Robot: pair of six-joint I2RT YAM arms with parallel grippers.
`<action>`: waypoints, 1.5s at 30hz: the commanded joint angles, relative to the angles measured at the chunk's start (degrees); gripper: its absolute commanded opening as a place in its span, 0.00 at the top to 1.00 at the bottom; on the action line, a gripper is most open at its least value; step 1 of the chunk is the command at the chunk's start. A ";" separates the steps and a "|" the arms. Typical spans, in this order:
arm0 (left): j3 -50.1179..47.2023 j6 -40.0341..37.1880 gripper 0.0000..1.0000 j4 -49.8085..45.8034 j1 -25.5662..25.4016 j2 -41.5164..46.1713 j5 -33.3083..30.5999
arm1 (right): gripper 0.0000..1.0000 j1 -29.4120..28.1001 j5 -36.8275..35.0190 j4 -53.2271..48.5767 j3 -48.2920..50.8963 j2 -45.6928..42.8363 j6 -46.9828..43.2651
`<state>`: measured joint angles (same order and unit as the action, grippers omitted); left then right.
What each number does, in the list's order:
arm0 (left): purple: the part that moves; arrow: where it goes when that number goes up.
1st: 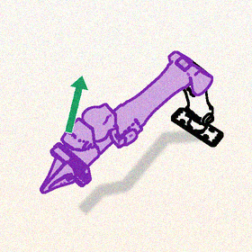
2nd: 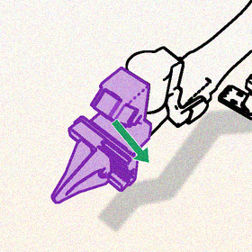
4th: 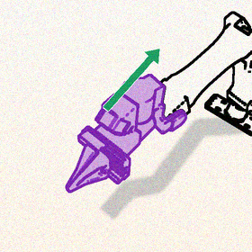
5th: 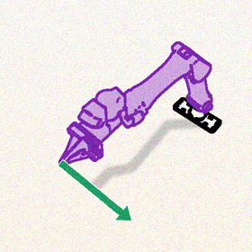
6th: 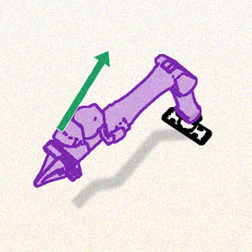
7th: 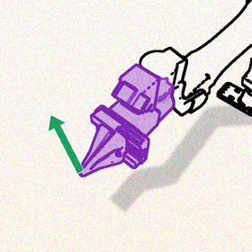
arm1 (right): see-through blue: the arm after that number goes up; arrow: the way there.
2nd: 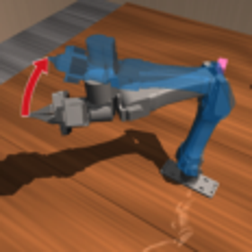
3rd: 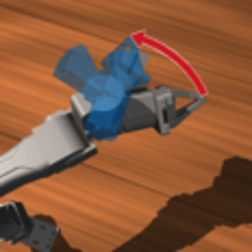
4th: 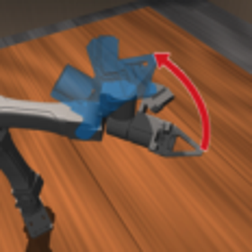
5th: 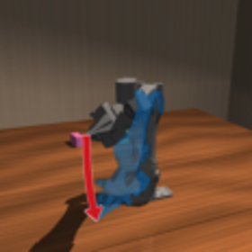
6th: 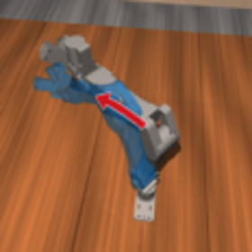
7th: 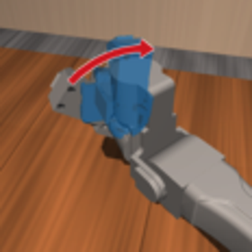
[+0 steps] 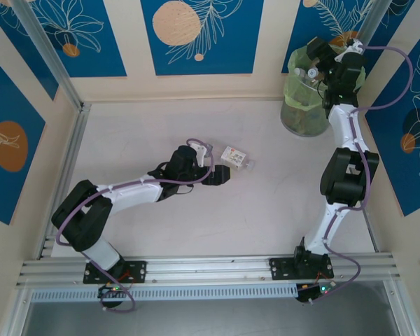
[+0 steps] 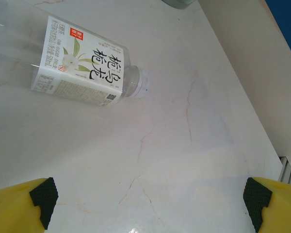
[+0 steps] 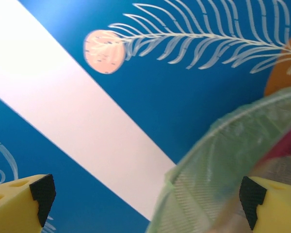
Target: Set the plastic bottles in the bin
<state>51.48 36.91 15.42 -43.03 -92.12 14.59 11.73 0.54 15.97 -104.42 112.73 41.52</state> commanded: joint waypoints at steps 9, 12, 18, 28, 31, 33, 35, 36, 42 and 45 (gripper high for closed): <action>-1.00 -3.17 0.00 -0.71 -0.69 -0.02 -0.53 | 0.01 -2.26 -8.61 -19.81 -2.12 -8.13 -3.29; -0.51 -3.96 0.00 -1.21 -0.66 -0.13 -0.62 | 0.00 -3.65 -8.88 -23.82 1.41 -13.50 -8.18; -0.67 -4.61 0.00 -1.44 -0.70 0.02 -1.83 | 0.00 -5.03 -3.40 -33.72 8.82 -23.15 -14.32; -5.09 1.94 0.00 -3.67 -0.62 5.78 -14.31 | 0.01 -13.16 14.31 -39.08 24.28 -29.13 -35.17; -6.73 4.92 0.00 -4.78 -0.50 8.22 -19.64 | 0.01 -18.12 15.77 -42.18 25.34 -26.76 -43.00; -7.44 7.72 0.00 -7.15 -0.53 9.91 -24.27 | 0.01 -21.34 15.14 -44.68 25.06 -24.16 -48.18; -8.18 10.22 0.00 -9.72 -0.45 11.88 -28.72 | 0.01 -24.60 14.54 -48.32 23.38 -20.81 -53.38; -8.61 10.95 0.00 -10.54 -0.40 12.79 -30.21 | 0.01 -25.77 14.39 -49.99 22.31 -19.22 -55.37; -9.16 11.70 0.00 -17.10 0.10 16.76 -35.64 | 0.01 -30.92 7.97 -57.02 15.65 -7.90 -65.40; -10.22 12.16 0.00 -17.69 0.35 18.20 -36.19 | 0.01 -31.75 4.65 -61.44 10.95 -1.79 -69.10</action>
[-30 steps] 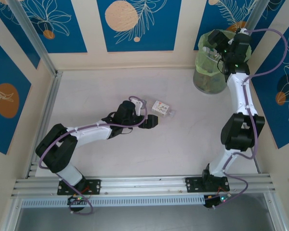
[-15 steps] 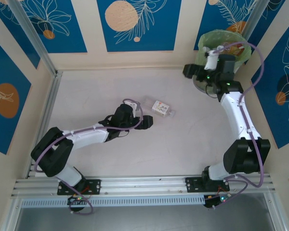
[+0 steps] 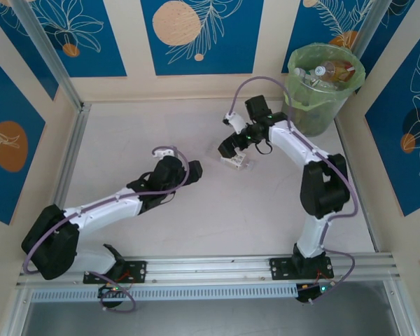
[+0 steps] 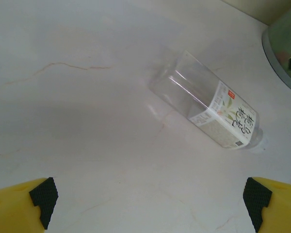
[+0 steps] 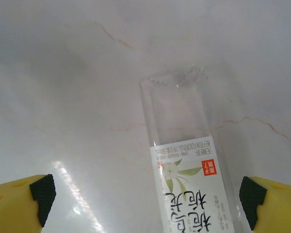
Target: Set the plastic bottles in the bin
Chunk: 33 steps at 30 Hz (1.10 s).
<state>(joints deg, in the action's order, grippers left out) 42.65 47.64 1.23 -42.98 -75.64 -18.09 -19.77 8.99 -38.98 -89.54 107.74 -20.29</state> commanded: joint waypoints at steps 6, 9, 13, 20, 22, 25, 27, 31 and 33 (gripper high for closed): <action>-2.88 2.15 0.00 -4.00 0.94 3.15 -4.09 | 0.01 -1.18 -9.69 -11.34 -9.87 11.54 -11.35; -2.82 2.07 0.00 -4.31 1.23 3.07 -3.84 | 0.01 -2.07 -13.35 -11.30 -11.20 14.36 -12.47; -2.53 2.15 0.00 -4.35 1.53 2.43 -3.36 | 0.00 -2.34 -12.44 -12.83 -14.51 17.89 -11.81; -1.53 2.11 0.00 -4.75 1.82 0.72 -2.38 | 0.00 -4.80 -15.26 -13.71 -19.23 23.36 -12.14; -1.52 2.11 0.00 -4.52 1.79 0.40 -1.98 | 0.00 -5.27 -15.15 -14.30 -21.38 24.98 -11.73; -2.28 1.93 0.00 -2.84 1.82 0.49 -1.21 | 0.04 -5.72 -15.50 -15.49 -25.12 27.67 -10.73; -2.98 1.93 0.00 -2.09 1.79 0.98 -1.12 | 0.07 -5.94 -16.88 -16.19 -27.17 29.29 -10.10; -3.98 1.71 0.00 -1.75 1.92 1.78 -1.86 | 0.20 -6.31 -18.72 -16.38 -28.59 30.33 -9.68; -3.98 1.49 0.00 -2.06 1.91 2.07 -2.23 | 0.25 -6.33 -19.00 -16.52 -28.94 30.10 -9.60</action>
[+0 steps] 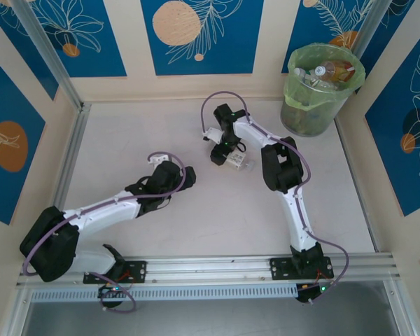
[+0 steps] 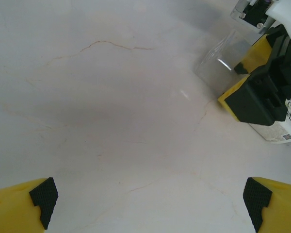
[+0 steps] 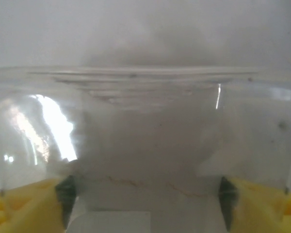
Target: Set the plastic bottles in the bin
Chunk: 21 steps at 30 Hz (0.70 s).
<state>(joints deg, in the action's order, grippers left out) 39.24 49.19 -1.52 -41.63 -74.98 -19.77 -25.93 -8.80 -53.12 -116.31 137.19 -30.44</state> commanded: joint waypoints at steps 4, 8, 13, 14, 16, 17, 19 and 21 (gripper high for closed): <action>-0.97 -0.06 0.00 1.34 0.58 1.92 -1.05 | 0.39 0.05 -0.43 -1.94 -2.20 -1.13 0.91; -0.92 -0.37 0.00 1.62 0.65 1.71 -1.06 | 0.41 0.56 0.41 -1.70 -2.08 -3.51 1.03; -0.92 -0.06 0.00 1.85 0.59 1.40 -1.57 | 0.45 2.40 5.93 -0.04 -0.78 -8.58 0.44; -0.84 0.00 0.00 1.84 0.63 1.33 -1.67 | 0.46 2.92 7.44 1.15 0.04 -10.15 -0.04; -0.58 0.03 0.00 1.89 0.59 1.01 -1.89 | 0.48 3.98 9.03 3.43 0.86 -12.84 -0.41; -0.45 -0.03 0.00 1.95 0.63 0.90 -2.02 | 0.48 4.66 9.51 4.34 0.51 -13.98 -0.05; -0.31 -0.12 0.00 2.58 0.73 0.43 -1.96 | 0.48 6.01 10.22 5.71 -1.19 -15.53 1.00; -0.23 -0.31 0.00 3.69 0.71 -0.09 -1.67 | 0.49 7.51 10.74 7.60 -2.96 -16.84 2.39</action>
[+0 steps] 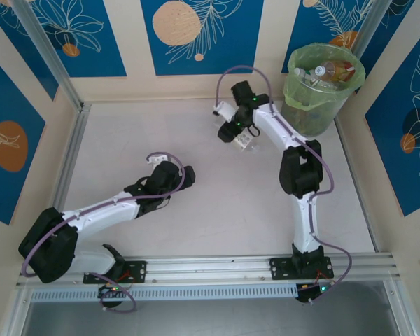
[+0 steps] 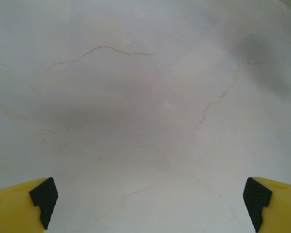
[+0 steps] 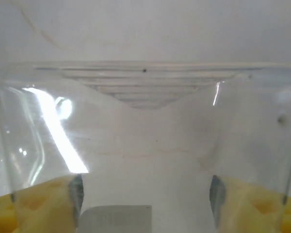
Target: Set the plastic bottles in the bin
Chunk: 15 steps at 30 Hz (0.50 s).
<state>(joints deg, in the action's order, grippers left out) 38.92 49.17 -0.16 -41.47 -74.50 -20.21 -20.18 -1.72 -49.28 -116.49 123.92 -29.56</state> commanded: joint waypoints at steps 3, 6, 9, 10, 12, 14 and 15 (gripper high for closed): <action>0.58 -0.85 0.00 3.54 0.58 -1.54 -0.44 | 0.49 3.51 3.96 7.94 -4.13 -5.61 3.52; 1.41 -1.55 0.00 3.77 0.67 -2.40 0.18 | 0.49 4.98 3.67 12.64 -4.80 -7.41 6.31; 1.87 -1.88 0.00 4.11 0.60 -3.19 0.51 | 0.49 6.44 3.08 17.66 -5.34 -8.76 11.00; 2.03 -1.99 0.00 4.36 0.62 -3.44 0.81 | 0.50 7.00 2.42 19.79 -5.31 -9.31 12.83; 2.38 -2.14 0.00 4.67 0.65 -4.03 1.37 | 0.50 8.03 0.97 23.64 -5.42 -9.90 17.11; 2.70 -2.34 0.00 5.12 0.62 -4.51 1.99 | 0.50 9.10 0.05 26.97 -5.93 -10.50 21.00; 2.74 -2.42 0.00 5.30 0.67 -4.79 2.15 | 0.50 9.57 -0.56 28.52 -6.20 -10.62 22.74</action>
<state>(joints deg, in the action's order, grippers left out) 39.59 47.86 3.20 -41.36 -78.50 -19.29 -11.88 -0.73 -28.53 -120.07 116.40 -14.61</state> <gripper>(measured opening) 0.996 0.646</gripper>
